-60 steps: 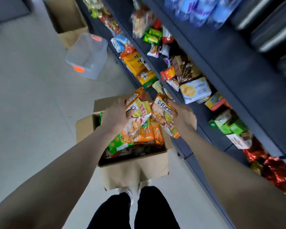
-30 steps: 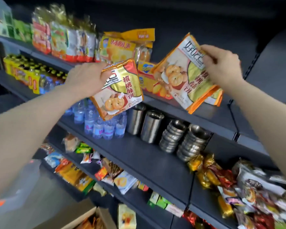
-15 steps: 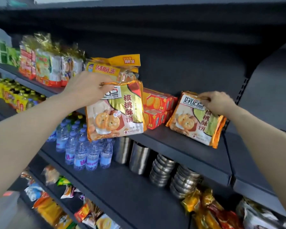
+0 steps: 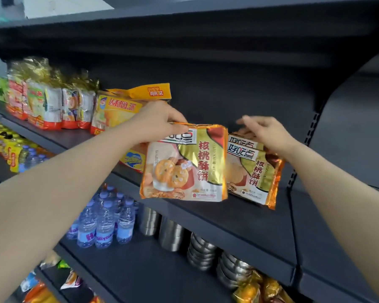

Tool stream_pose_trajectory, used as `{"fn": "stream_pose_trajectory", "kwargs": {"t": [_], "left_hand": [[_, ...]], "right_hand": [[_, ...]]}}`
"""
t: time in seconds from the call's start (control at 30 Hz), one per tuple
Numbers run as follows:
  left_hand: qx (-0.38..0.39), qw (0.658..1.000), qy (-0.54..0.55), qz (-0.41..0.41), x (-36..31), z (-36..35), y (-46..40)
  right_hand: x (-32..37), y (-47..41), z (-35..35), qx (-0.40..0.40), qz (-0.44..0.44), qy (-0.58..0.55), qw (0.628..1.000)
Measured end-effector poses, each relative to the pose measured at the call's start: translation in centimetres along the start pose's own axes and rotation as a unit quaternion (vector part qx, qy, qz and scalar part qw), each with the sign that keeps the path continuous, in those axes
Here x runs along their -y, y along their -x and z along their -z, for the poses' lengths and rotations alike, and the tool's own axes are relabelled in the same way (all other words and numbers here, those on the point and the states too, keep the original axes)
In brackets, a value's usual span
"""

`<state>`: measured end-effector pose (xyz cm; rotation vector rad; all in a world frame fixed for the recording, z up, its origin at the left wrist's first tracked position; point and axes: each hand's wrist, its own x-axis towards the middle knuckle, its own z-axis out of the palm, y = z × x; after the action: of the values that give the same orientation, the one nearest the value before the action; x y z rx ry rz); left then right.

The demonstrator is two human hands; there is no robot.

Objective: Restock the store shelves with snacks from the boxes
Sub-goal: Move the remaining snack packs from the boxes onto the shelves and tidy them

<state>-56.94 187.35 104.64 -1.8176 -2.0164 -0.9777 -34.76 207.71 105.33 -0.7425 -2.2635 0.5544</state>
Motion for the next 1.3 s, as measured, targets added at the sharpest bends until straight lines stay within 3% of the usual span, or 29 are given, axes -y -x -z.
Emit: {"fn": "stream_pose_trajectory", "kwargs": {"t": [0.07,0.2,0.43,0.5,0.6,0.77,1.07,1.3], "left_hand": [[0.008,1.000,0.009,-0.007,-1.7,-1.5,-1.7],[0.009,1.000,0.013,-0.011,-4.3,-4.7,-3.5],[0.036,0.998,-0.057,0.002,-2.2,-7.5,-1.9],[0.079,0.992,-0.096,0.025,-0.3,-7.4,-0.8],[0.134,0.981,-0.138,0.035,1.5,-7.7,0.7],[0.176,0.970,-0.161,0.048,3.0,-9.0,2.1],[0.146,0.973,-0.177,0.035,3.2,-9.2,3.8],[0.066,0.986,-0.149,0.024,4.0,-7.1,8.0]], "right_hand": [[1.9,1.2,0.7,0.072,-0.020,-0.090,0.993],[2.4,3.6,1.3,0.149,-0.031,-0.089,0.984],[-2.2,5.7,1.4,0.017,-0.127,-0.076,0.989],[-3.7,5.6,0.9,-0.026,-0.136,0.028,0.990],[-4.3,5.6,-0.9,-0.059,-0.057,0.215,0.973],[-4.7,5.2,-2.9,-0.076,-0.015,0.333,0.940],[-4.2,5.2,-3.1,-0.091,-0.010,0.394,0.915],[-0.6,6.9,-5.3,-0.154,0.044,0.448,0.879]]}}
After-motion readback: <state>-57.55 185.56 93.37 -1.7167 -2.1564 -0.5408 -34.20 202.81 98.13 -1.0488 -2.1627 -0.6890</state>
